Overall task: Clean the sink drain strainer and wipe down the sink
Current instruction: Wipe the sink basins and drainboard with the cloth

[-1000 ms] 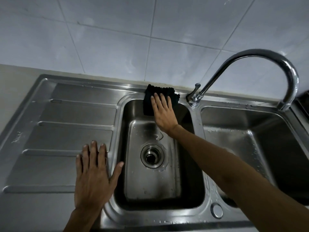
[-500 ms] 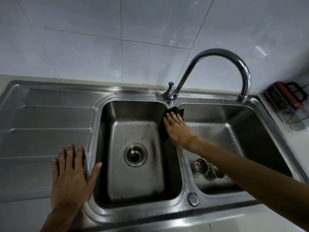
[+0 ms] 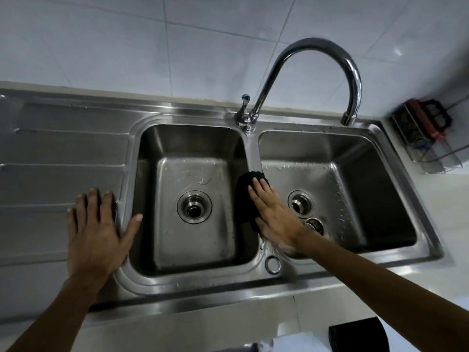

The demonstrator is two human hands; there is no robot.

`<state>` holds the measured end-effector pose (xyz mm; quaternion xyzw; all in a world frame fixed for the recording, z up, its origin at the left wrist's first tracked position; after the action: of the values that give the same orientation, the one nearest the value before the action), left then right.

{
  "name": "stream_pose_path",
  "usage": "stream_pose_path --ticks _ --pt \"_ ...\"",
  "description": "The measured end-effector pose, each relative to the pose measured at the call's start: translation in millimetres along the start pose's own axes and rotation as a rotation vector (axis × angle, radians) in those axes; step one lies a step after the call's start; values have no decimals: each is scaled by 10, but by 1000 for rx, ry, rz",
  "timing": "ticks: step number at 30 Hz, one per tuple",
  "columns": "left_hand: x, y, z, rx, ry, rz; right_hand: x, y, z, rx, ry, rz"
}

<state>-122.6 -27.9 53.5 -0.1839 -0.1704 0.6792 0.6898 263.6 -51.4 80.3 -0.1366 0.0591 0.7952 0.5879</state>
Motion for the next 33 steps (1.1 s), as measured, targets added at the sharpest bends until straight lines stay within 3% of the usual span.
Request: stream_pose_path --ticks 8,15,22,28,33 --pt "40 57 -52 7 -24 -13 769 -186 105 19 7 -159" --pt "19 -16 -1 -26 -32 2 -669 366 -249 50 -74 -11" --pt "12 -35 16 -36 -50 -18 11 126 -20 29 36 -84" --pt "32 12 -15 -39 -75 -39 -1063 353 -381 35 16 37" --pt "-250 -138 152 -49 -11 -26 -1276 296 -330 -20 87 133"
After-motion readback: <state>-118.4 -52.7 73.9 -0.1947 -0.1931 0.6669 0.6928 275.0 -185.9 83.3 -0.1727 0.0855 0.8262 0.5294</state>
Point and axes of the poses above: each hand's wrist, its own x-axis towards the middle knuckle, its own z-axis out of the back of the hand, y = z × x, the point moved 4 cm from there along x, towards the middle knuckle, and after that the axes turned 15 degrees about -x, right-handed, at the moved point
